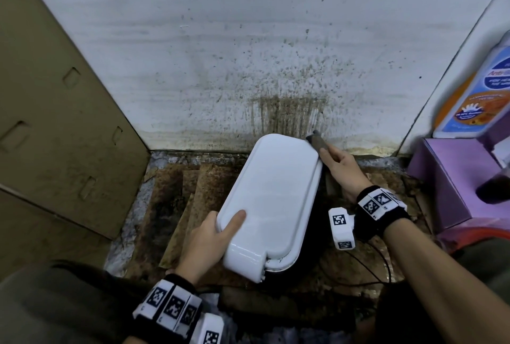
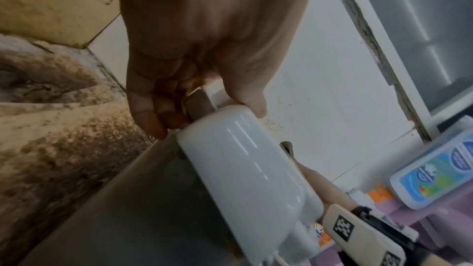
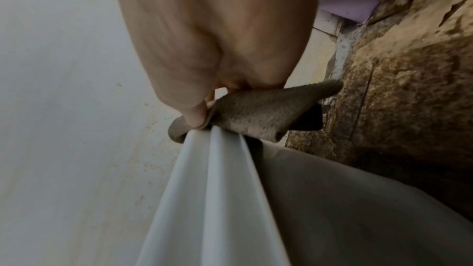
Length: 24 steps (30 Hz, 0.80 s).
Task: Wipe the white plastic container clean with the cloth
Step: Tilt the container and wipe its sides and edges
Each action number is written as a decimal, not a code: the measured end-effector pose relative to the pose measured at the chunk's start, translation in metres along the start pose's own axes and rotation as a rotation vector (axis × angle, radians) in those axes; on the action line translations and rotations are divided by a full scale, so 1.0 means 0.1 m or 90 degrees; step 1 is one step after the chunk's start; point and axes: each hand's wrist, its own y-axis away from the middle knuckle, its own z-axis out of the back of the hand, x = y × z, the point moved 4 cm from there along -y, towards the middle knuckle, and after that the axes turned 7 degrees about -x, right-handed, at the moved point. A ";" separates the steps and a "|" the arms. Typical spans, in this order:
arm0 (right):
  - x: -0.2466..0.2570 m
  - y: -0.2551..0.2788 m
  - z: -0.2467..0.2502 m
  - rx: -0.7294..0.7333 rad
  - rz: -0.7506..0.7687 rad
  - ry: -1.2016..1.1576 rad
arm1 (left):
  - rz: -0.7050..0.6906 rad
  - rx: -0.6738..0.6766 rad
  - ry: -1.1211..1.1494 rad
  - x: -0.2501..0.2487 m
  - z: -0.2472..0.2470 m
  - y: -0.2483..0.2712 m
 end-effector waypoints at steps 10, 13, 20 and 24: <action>-0.10 0.32 0.21 -0.121 -0.014 -0.126 | -0.077 0.018 0.069 -0.11 0.10 -0.10; -0.15 0.48 0.27 -0.192 -0.010 -0.148 | -0.099 0.062 0.083 -0.18 0.15 -0.20; -0.30 0.70 0.21 -0.323 -0.012 -0.135 | -0.072 0.048 0.082 -0.16 0.16 -0.45; -0.30 0.60 0.20 -0.309 -0.004 -0.068 | -0.045 0.009 0.069 -0.12 0.14 -0.48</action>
